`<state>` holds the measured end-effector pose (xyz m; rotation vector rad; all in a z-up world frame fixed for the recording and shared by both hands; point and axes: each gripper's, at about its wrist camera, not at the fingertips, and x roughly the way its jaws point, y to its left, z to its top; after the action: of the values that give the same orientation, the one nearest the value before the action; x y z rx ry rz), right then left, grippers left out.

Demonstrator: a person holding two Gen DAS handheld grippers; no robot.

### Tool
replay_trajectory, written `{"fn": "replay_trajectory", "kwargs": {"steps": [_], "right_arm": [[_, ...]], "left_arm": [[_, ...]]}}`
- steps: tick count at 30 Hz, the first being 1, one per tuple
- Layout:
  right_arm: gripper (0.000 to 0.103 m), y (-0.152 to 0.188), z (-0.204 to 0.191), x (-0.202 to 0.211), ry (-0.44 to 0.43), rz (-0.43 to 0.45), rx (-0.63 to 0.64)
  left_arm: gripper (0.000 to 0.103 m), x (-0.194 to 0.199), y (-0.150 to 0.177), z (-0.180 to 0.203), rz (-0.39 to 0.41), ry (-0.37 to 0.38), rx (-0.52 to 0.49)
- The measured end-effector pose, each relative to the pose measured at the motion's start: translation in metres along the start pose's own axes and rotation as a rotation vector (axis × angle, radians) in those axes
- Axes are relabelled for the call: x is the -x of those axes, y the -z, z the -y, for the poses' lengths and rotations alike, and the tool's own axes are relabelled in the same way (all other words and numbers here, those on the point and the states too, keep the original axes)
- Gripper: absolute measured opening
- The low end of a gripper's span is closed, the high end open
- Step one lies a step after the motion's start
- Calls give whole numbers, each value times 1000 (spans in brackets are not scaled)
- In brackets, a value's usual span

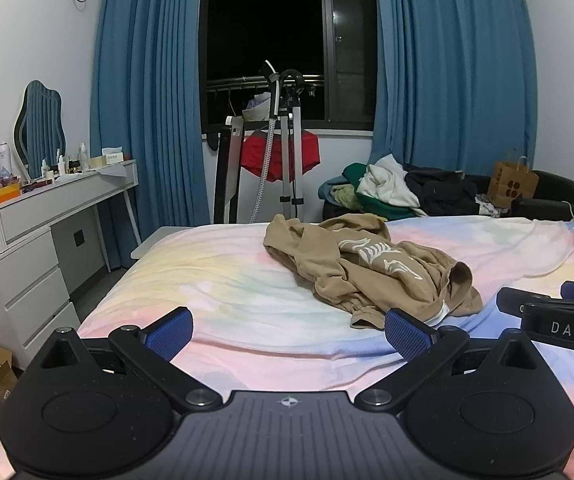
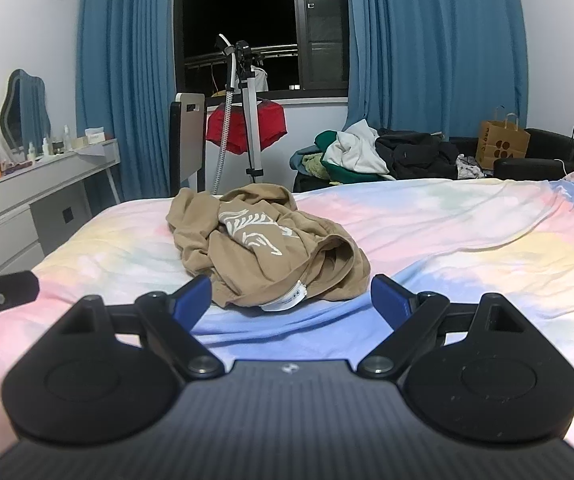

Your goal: Fold clothes

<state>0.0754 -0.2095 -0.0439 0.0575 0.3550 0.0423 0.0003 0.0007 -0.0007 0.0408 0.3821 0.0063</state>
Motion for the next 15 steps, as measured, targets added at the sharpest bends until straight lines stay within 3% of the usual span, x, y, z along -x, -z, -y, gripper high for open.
{"fn": "replay_trajectory", "kwargs": {"steps": [15], "right_arm": [[88,2,1,-2,-8,1,-12]], "left_arm": [[103,-5,4,2,-24,8,-3]]}}
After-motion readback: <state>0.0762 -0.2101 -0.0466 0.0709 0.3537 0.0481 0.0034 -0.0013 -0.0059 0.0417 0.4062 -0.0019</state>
